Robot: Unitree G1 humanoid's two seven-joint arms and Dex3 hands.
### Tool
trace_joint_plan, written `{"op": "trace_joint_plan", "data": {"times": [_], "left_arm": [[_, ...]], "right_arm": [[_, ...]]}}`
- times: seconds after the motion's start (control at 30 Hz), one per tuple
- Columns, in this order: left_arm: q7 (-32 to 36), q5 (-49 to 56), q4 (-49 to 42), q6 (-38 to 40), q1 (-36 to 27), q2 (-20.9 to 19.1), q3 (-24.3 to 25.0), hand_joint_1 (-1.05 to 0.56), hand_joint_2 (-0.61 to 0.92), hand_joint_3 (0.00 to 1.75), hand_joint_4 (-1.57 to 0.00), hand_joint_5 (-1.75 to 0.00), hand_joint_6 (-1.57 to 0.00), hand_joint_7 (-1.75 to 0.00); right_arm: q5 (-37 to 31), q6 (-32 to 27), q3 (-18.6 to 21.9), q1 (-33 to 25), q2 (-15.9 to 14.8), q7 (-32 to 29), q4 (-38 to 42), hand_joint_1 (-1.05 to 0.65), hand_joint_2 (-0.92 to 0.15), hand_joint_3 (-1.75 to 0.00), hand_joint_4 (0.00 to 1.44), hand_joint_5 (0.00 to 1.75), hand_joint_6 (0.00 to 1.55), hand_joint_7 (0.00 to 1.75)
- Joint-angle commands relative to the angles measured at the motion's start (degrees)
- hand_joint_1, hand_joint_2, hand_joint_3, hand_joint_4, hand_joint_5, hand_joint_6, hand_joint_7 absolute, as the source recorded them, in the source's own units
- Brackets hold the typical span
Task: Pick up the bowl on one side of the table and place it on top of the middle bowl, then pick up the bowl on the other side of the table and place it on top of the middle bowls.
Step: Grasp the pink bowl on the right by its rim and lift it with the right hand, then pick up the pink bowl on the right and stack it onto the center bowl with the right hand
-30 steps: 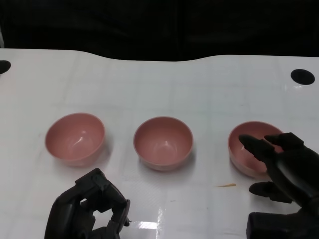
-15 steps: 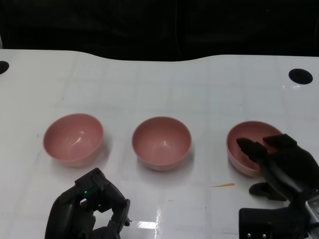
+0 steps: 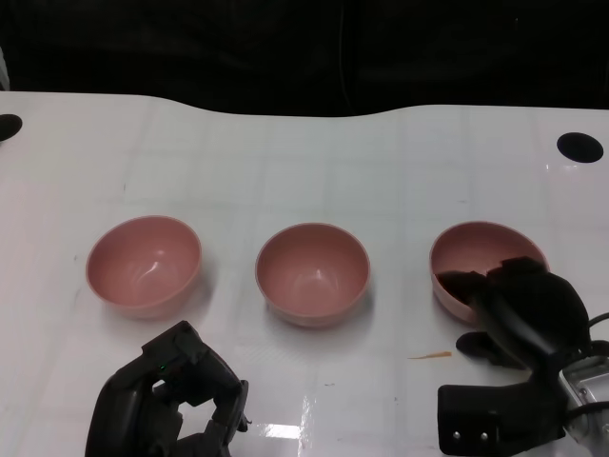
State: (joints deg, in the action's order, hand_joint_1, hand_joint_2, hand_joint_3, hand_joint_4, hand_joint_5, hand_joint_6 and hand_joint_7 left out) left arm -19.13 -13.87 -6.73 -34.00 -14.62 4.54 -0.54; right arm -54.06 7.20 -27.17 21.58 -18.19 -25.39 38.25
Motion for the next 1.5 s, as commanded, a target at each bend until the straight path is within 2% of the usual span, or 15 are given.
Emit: {"op": "trace_joint_plan", "data": {"times": [0.03, 0.1, 0.17, 0.23, 0.7, 0.73, 0.77, 0.8, 0.87, 1.27, 1.37, 1.5], "left_arm": [[0.3, -0.2, 0.3, -0.2, -0.4, -0.4, 0.2, -0.16, 0.63, 0.92, -0.86, -1.68, -0.8, -1.45], [0.3, -0.2, 0.2, -0.3, -0.3, -0.4, 0.2, -0.16, 0.63, 0.91, -0.86, -1.68, -0.8, -1.46], [0.2, -0.2, 0.1, -0.4, -0.2, -0.5, 0.3, -0.15, 0.63, 0.92, -0.86, -1.68, -0.8, -1.45], [0.2, -0.2, 0.1, -0.4, -0.2, -0.5, 0.3, -0.15, 0.63, 0.93, -0.86, -1.68, -0.8, -1.45], [0.1, -0.4, 0.1, -0.2, -0.2, -0.5, 0.3, -0.16, 0.63, 0.9, -0.86, -1.68, -0.8, -1.45], [0.2, -0.3, -0.3, -0.3, 0.1, -0.5, 0.3, -0.16, 0.64, 0.9, -0.86, -1.68, -0.8, -1.45], [0.2, -0.2, -0.5, -0.4, 0.3, -0.4, 0.3, -0.16, 0.64, 0.91, -0.86, -1.68, -0.8, -1.46], [0.3, -0.1, -0.7, -0.5, 0.5, -0.4, 0.3, -0.15, 0.64, 0.92, -0.86, -1.68, -0.8, -1.46], [0.5, 0.3, -0.8, -0.7, 0.5, -0.4, 0.4, -0.15, 0.62, 0.95, -0.86, -1.69, -0.8, -1.47], [0.5, 0.6, -1.0, -0.9, 0.5, -0.2, 0.5, -0.15, 0.58, 1.01, -0.85, -1.7, -0.79, -1.48], [1.0, 1.3, -0.6, -0.8, 0.2, -0.1, 0.3, -0.15, 0.58, 1.01, -0.85, -1.7, -0.8, -1.48], [1.2, 1.6, -0.7, -1.1, 0.2, 0.1, 0.1, -0.16, 0.58, 1.0, -0.86, -1.7, -0.8, -1.48]], "right_arm": [[1.6, 4.4, -0.1, 0.7, -0.4, -6.5, 2.2, -0.16, -0.91, -0.2, 0.91, 1.67, 0.74, 1.53], [2.2, 5.6, 0.1, 0.9, -0.7, -7.8, 1.7, -0.15, -0.9, -0.24, 0.93, 1.73, 0.72, 1.69], [2.7, 6.4, 0.4, 1.0, -0.9, -8.3, 0.9, -0.15, -0.7, -0.69, 0.89, 1.74, 0.68, 1.73], [2.9, 6.6, 0.4, 1.0, -1.0, -8.5, 0.8, -0.15, -0.62, -0.86, 0.89, 1.75, 0.67, 1.74], [3.9, 7.1, 1.2, 0.7, -1.4, -8.0, -1.9, -0.15, -0.57, -0.95, 0.89, 1.75, 0.67, 1.75], [5.2, 9.7, 2.1, 1.7, -1.1, -7.7, -8.3, -0.15, -0.57, -0.96, 0.89, 1.75, 0.67, 1.75], [6.2, 11.7, 2.7, 2.4, -0.9, -7.5, -13.2, -0.13, -0.4, -1.15, 0.94, 1.75, 0.7, 1.75], [6.9, 12.9, 3.2, 2.8, -0.8, -7.2, -16.7, -0.13, -0.33, -1.24, 0.96, 1.75, 0.71, 1.75], [7.6, 13.6, 3.4, 3.0, -0.3, -5.6, -20.0, -0.13, -0.26, -1.32, 0.98, 1.75, 0.73, 1.75], [7.6, 13.6, 4.4, 2.2, 0.2, -3.3, -22.0, -0.13, -0.23, -1.36, 0.98, 1.75, 0.74, 1.75], [9.5, 17.0, 1.3, 8.0, 4.6, 0.6, -20.0, -0.17, -0.27, -1.38, 0.99, 1.75, 0.76, 1.75], [9.8, 20.0, -0.1, 11.2, 6.1, 2.8, -16.1, -0.19, -0.31, -1.38, 0.97, 1.75, 0.73, 1.75]]}}
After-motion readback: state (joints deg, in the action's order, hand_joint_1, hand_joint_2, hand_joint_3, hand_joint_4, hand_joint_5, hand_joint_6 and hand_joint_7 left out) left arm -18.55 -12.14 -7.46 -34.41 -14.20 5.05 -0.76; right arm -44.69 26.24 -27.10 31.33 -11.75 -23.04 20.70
